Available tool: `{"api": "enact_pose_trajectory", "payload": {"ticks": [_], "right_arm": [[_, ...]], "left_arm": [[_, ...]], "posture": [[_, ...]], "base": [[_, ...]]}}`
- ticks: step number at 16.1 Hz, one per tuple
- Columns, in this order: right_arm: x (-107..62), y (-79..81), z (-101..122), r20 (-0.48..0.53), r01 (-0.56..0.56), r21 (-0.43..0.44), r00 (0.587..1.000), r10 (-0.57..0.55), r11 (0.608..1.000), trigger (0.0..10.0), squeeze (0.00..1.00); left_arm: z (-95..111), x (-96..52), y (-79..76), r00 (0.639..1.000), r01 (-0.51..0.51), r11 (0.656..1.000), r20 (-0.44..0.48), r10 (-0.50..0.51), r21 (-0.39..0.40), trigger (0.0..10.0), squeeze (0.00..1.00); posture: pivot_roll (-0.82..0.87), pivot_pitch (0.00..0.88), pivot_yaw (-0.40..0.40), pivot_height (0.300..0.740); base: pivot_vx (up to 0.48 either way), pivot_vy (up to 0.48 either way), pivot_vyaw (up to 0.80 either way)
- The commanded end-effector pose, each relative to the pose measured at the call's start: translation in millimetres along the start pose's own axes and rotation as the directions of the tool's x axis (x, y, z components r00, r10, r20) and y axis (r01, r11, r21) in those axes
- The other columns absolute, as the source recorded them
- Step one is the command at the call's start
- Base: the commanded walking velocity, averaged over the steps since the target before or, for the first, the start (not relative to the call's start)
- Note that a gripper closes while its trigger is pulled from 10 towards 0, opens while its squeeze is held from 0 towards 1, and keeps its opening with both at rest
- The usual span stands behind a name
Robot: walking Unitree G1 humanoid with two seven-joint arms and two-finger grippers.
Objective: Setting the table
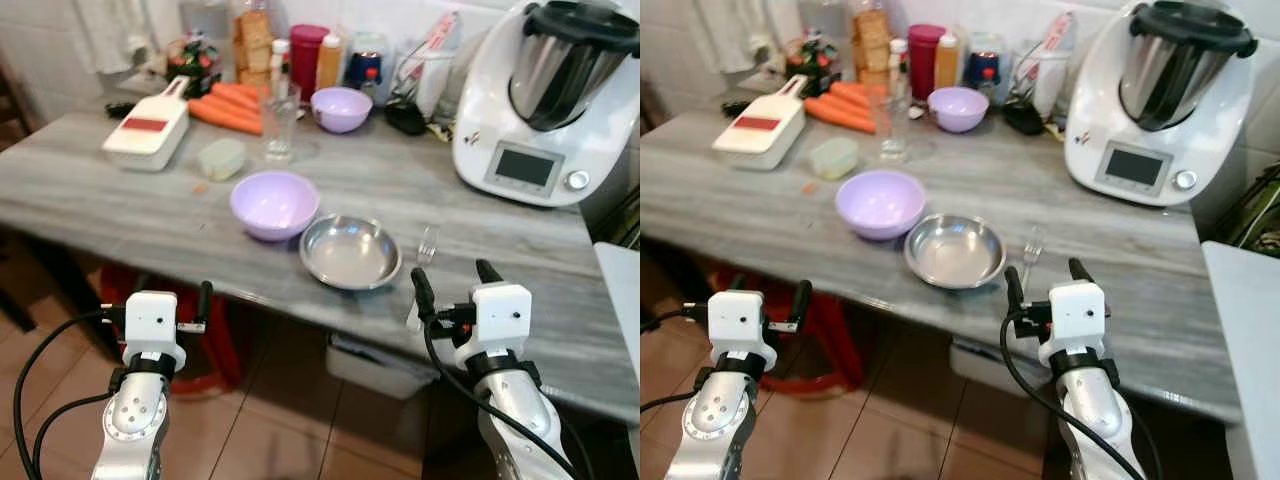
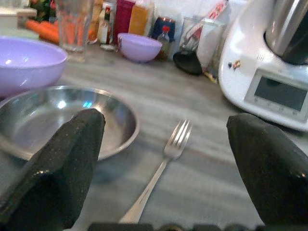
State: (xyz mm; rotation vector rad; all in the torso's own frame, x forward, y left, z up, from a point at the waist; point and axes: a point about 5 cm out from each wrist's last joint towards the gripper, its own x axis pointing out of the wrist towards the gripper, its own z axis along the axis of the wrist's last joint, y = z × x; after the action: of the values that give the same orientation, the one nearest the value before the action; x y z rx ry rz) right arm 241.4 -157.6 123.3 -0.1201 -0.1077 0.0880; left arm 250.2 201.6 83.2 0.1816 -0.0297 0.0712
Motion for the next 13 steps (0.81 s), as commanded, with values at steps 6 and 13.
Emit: {"api": "enact_pose_trajectory", "payload": {"ticks": [6,13], "right_arm": [[-2.7,-4.8,-2.4,-0.009,0.038,0.010,0.999,-0.038,0.999,10.0,0.00],[-1.8,-11.4,-1.1,0.002,0.088,0.027,0.996,-0.089,0.996,10.0,0.00]], "left_arm": [[-3.7,-0.2,1.7,1.000,0.014,1.000,-0.023,-0.013,0.027,10.0,0.00],[-3.9,0.9,1.0,1.000,0.020,0.999,-0.024,-0.020,0.027,10.0,0.00]], "posture": [[0.03,0.000,-0.035,0.740],[0.03,0.000,-0.028,0.740]], "base": [[-0.351,0.000,0.00],[-0.356,0.000,0.00]]}}
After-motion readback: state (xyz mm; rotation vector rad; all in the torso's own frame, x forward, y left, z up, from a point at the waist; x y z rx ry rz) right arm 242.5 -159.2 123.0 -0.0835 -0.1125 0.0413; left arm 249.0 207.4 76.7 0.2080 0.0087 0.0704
